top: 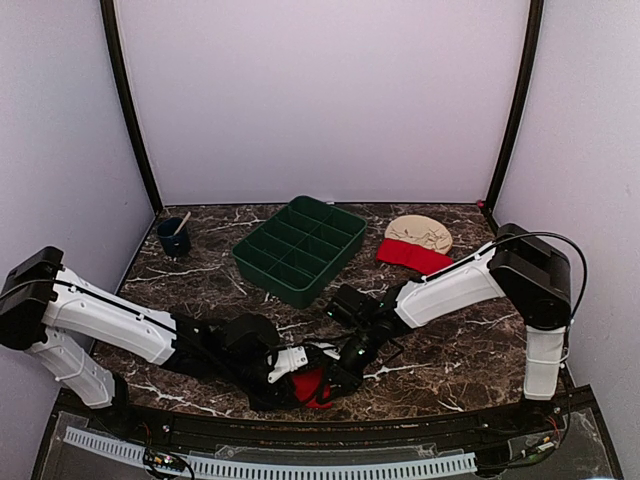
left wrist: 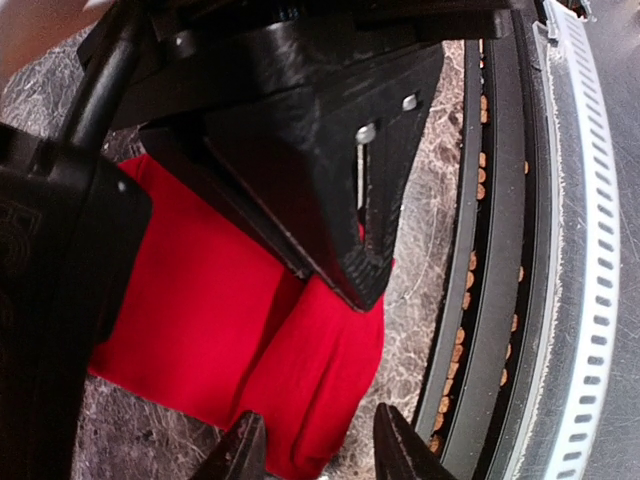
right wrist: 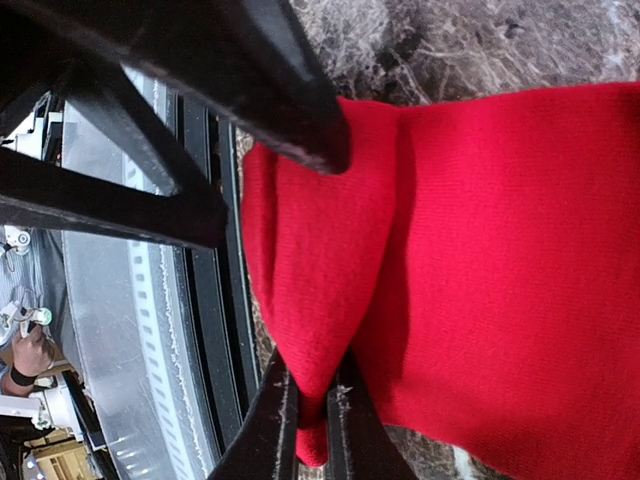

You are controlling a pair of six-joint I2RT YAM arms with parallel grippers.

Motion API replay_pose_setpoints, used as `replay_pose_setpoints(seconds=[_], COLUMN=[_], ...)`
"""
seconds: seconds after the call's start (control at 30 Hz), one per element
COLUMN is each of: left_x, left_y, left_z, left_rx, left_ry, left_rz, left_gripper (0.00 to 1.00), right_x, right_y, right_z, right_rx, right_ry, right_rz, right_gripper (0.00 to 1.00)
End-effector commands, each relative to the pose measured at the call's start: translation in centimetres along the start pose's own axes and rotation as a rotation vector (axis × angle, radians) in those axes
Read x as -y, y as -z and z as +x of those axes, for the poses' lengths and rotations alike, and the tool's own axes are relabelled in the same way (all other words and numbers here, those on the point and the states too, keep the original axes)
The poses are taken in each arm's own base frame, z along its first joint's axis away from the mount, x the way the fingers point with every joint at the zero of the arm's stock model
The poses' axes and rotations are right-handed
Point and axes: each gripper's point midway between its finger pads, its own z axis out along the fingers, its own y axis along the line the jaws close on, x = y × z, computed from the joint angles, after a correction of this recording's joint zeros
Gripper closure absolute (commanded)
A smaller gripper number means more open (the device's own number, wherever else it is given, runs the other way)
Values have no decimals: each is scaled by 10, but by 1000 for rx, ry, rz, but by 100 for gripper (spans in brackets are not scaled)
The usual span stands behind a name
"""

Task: Roll the socks
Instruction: Roll the sock at the center of the board.

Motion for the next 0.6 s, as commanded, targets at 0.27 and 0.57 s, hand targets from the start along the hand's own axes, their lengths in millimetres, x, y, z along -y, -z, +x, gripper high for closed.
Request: replay_pose_setpoints(seconds=[0.27, 0.57], left_x=[4, 7], left_y=[-5, -11], left_z=[-7, 6], left_rx=[-19, -62], left_ry=[-77, -73], left_rz=[21, 47], left_gripper=[60, 61], right_x=[7, 7], right_y=[-3, -2], right_z=[12, 11], right_rx=[-28, -27], right_ry=[-35, -40], right_rz=[-7, -16], right_gripper=[94, 93])
